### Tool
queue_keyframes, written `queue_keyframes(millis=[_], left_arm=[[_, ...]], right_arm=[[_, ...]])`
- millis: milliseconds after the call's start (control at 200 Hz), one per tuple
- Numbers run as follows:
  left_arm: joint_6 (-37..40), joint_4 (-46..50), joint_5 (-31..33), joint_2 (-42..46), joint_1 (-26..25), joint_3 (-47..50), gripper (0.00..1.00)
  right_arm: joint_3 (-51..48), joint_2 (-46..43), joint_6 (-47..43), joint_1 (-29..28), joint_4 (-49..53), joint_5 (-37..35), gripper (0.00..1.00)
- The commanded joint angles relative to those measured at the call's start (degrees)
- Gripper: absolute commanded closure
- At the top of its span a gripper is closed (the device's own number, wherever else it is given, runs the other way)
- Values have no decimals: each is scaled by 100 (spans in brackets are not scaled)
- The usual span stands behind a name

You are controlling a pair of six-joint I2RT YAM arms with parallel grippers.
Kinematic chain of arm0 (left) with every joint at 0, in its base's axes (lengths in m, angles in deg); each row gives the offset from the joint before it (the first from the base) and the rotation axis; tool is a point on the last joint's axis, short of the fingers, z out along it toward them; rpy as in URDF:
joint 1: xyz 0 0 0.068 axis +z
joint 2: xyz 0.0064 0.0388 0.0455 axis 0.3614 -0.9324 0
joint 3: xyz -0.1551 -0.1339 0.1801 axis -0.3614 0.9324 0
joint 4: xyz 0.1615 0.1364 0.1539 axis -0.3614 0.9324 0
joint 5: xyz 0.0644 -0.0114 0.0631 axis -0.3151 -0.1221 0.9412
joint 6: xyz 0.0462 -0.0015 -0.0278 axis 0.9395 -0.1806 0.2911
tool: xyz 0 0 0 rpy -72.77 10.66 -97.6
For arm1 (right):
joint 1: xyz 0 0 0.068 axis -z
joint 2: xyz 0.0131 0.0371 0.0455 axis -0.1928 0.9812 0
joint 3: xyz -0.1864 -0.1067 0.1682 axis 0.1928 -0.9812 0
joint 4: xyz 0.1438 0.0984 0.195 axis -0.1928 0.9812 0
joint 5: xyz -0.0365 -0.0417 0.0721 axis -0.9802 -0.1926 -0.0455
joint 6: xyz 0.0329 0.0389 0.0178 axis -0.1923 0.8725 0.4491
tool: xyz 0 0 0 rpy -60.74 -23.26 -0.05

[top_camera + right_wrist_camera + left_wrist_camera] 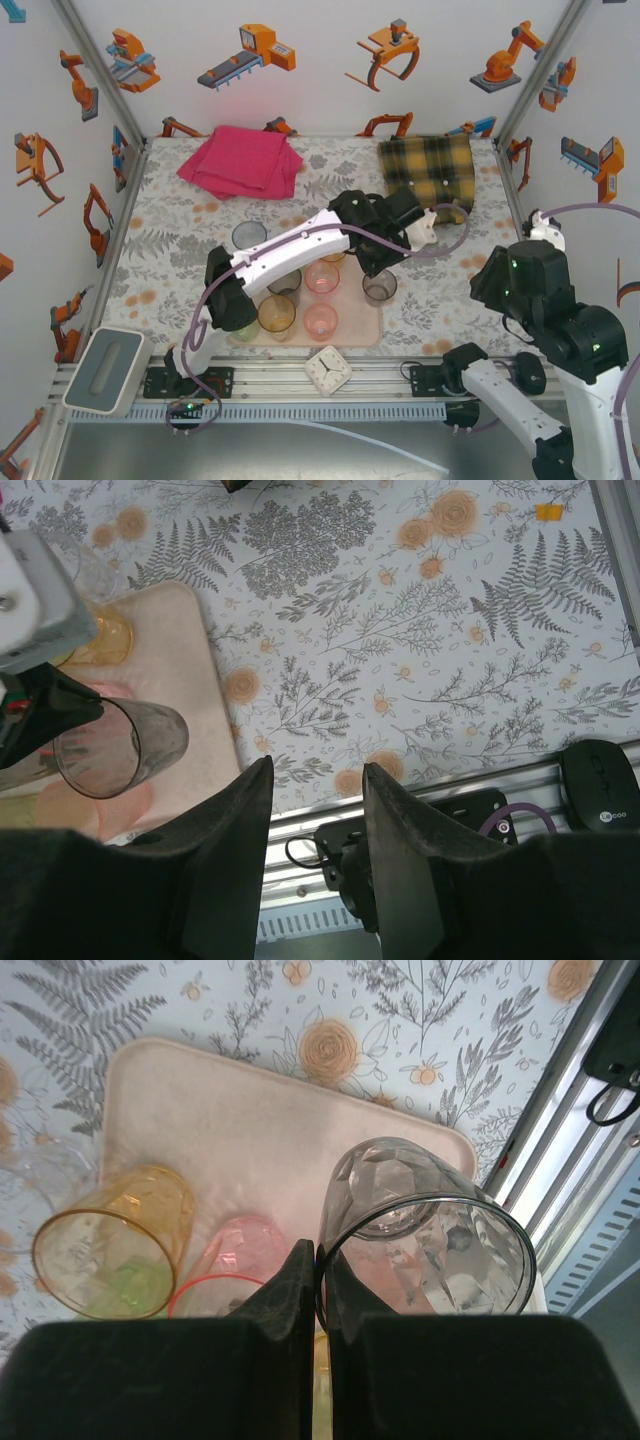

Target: Place the glasses into the tray

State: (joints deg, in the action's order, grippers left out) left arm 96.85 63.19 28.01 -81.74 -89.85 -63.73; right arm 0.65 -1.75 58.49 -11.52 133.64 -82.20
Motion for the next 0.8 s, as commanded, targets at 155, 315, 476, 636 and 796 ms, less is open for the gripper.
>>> queue_keyframes(millis=[155, 315, 476, 636, 796], left_arm=[[-318, -303, 182, 134, -164, 560, 98], [-395, -548, 278, 315, -224, 1078, 98], [-524, -824, 333, 468, -333, 1565, 98], [-702, -879, 202, 473, -349, 1673, 98], [-792, -936, 227, 500, -410, 1715, 98]], right_arm=[[-201, -170, 92, 26, 151, -73, 59], [-270, -257, 104, 30, 154, -42, 59], [-342, -267, 112, 31, 130, 2, 59], [-336, -262, 129, 23, 121, 11, 59], [-316, -225, 129, 30, 121, -15, 59]])
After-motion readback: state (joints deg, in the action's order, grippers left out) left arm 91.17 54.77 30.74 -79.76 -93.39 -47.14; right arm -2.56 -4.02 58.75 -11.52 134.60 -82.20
